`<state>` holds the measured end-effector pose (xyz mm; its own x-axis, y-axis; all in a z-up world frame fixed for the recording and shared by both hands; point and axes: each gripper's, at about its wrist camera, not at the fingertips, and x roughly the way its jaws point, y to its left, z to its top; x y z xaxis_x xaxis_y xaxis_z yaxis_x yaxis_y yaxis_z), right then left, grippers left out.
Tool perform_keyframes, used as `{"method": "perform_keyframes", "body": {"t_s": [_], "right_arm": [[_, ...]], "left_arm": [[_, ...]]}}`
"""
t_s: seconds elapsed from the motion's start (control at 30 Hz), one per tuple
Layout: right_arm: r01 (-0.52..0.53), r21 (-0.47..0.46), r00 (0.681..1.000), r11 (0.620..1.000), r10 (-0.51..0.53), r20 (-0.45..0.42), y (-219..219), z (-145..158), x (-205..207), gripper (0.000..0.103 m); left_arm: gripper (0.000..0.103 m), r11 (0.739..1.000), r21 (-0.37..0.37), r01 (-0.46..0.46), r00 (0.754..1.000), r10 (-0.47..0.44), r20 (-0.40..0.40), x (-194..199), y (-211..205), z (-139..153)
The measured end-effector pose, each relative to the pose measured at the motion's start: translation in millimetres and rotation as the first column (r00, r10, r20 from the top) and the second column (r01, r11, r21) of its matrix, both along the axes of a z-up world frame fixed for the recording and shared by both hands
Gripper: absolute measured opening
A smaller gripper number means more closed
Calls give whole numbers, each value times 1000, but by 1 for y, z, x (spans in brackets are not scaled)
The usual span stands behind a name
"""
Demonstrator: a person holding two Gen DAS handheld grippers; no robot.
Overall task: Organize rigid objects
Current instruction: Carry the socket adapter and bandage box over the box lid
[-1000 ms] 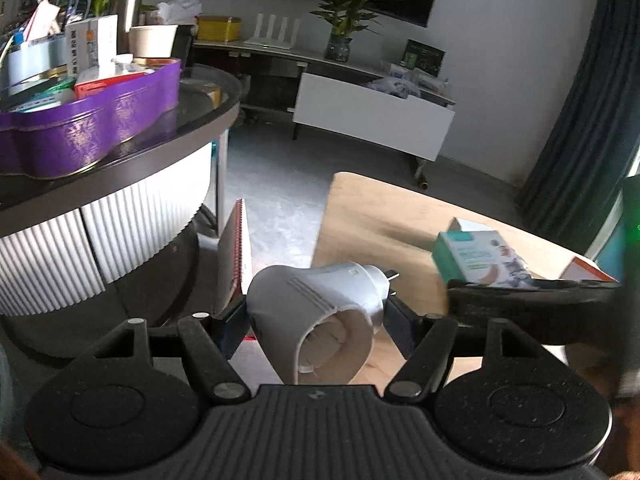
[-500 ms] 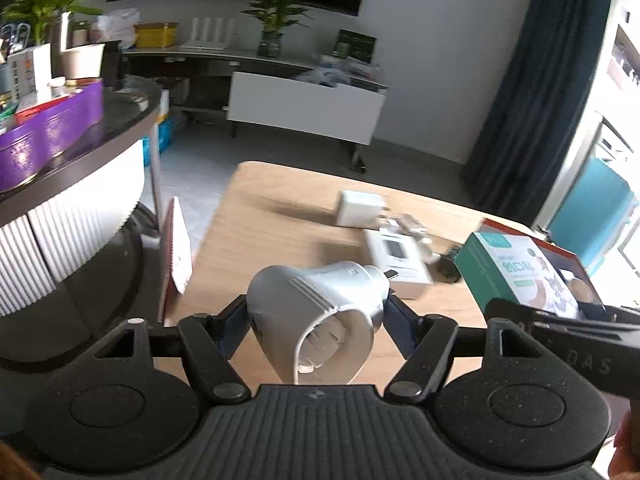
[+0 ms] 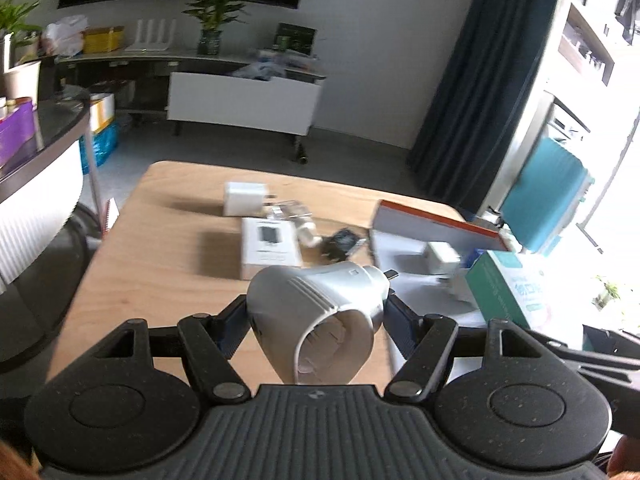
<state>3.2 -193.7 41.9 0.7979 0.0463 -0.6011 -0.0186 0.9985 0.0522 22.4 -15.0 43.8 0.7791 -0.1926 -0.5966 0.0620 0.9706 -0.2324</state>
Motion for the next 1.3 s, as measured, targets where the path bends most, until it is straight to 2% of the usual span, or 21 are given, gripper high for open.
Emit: {"method": "perform_keyframes", "body": {"t_s": [0.2, 0.7, 1.3], "right_arm": [[70, 38, 997, 997, -71, 12, -37, -1, -10, 84], [170, 77, 984, 982, -174, 44, -100, 2, -16, 84], [175, 95, 981, 980, -181, 64, -122, 4, -3, 84]], "left_arm": [[72, 999, 14, 47, 999, -47, -3, 5, -31, 2], [72, 989, 19, 147, 989, -146, -34, 22, -89, -1], [72, 982, 59, 179, 983, -177, -47, 36, -121, -5]]}}
